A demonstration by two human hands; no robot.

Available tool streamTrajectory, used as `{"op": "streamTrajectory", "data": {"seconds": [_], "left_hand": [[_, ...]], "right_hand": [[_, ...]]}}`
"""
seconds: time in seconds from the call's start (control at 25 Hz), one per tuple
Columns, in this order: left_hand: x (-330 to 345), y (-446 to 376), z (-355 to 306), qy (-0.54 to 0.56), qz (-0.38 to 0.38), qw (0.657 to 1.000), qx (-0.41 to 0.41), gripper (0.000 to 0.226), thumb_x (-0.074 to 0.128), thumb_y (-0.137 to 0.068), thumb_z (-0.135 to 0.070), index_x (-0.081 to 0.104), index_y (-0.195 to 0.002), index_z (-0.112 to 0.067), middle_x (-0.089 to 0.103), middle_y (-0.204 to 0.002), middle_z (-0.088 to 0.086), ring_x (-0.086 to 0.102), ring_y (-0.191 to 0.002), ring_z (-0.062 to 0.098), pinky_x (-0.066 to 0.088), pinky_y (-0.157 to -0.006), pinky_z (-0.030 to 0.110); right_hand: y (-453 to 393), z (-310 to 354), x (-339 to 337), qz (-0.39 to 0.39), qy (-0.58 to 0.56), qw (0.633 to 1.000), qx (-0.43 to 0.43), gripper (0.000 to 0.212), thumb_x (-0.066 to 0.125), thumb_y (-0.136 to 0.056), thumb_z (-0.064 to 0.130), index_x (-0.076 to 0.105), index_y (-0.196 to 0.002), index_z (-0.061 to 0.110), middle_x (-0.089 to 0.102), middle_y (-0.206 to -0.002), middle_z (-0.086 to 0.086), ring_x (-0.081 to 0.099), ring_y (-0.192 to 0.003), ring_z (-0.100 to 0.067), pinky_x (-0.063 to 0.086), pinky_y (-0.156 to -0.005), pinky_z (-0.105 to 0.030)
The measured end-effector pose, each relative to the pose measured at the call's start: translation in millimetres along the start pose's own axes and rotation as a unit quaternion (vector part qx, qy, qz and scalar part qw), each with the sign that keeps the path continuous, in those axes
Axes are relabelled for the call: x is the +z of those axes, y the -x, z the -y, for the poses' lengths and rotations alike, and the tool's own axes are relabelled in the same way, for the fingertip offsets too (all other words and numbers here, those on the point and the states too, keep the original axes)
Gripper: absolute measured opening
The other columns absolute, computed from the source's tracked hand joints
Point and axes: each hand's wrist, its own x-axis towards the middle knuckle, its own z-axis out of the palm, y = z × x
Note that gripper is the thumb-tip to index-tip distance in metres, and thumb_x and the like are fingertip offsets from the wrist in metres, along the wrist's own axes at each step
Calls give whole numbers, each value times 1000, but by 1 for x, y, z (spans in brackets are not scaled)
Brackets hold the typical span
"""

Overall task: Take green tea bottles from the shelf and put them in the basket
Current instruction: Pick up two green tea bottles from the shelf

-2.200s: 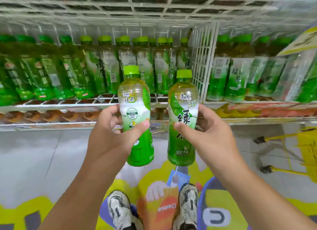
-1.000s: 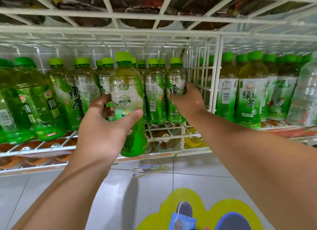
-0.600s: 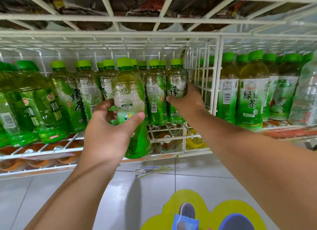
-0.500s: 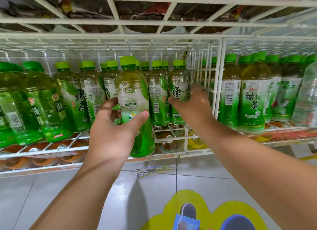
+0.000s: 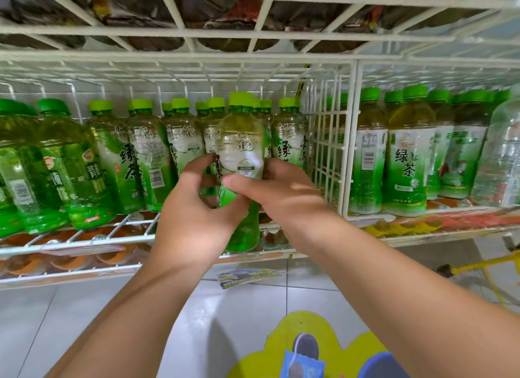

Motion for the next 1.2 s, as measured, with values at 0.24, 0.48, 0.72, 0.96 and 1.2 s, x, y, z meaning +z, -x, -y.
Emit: {"op": "streamTrajectory", "data": {"seconds": [0.24, 0.48, 0.72, 0.96, 1.2], "left_hand": [[-23, -1, 12, -261, 5, 952, 161, 66, 58, -93, -41, 37, -154, -28, 49, -148, 3, 38, -141, 20, 33, -106, 27], [-31, -16, 28, -389, -49, 901, 183, 75, 60, -92, -46, 32, -158, -24, 18, -167, 8, 10, -153, 32, 23, -122, 52], [-38, -14, 43, -387, -63, 897, 203, 71, 58, -93, -44, 36, -156, -21, 21, -166, 12, 15, -151, 37, 27, -119, 56], [-39, -16, 50, -411, -66, 886, 203, 74, 64, -92, -40, 34, -157, -21, 18, -167, 12, 13, -152, 37, 23, -121, 54], [-35, -18, 53, -472, -106, 852, 201, 78, 48, -87, -48, 33, -157, -18, 16, -165, 22, 15, -149, 47, 18, -121, 60]], "right_hand": [[-3, 8, -15, -71, 50, 996, 3, 34, 86, -76, 43, 72, -98, 22, 75, -87, 8, 70, -77, -7, 53, -62, -21], [-19, -7, -35, -203, 28, 978, -26, 32, 87, -76, 35, 70, -98, 18, 73, -80, 5, 64, -53, 2, 49, -44, -15], [-41, -26, -43, -303, 103, 944, -78, 53, 83, -80, 30, 55, -121, 9, 65, -71, 1, 60, -53, -16, 42, -45, -24], [-55, -24, -42, -326, 180, 928, 11, 54, 73, -91, 38, 50, -132, 12, 70, -102, -6, 73, -86, -30, 59, -66, -36], [-48, -39, -32, -342, 229, 909, -55, 72, 64, -98, 31, 29, -155, 5, 63, -132, -17, 68, -106, -34, 59, -77, -35]]}}
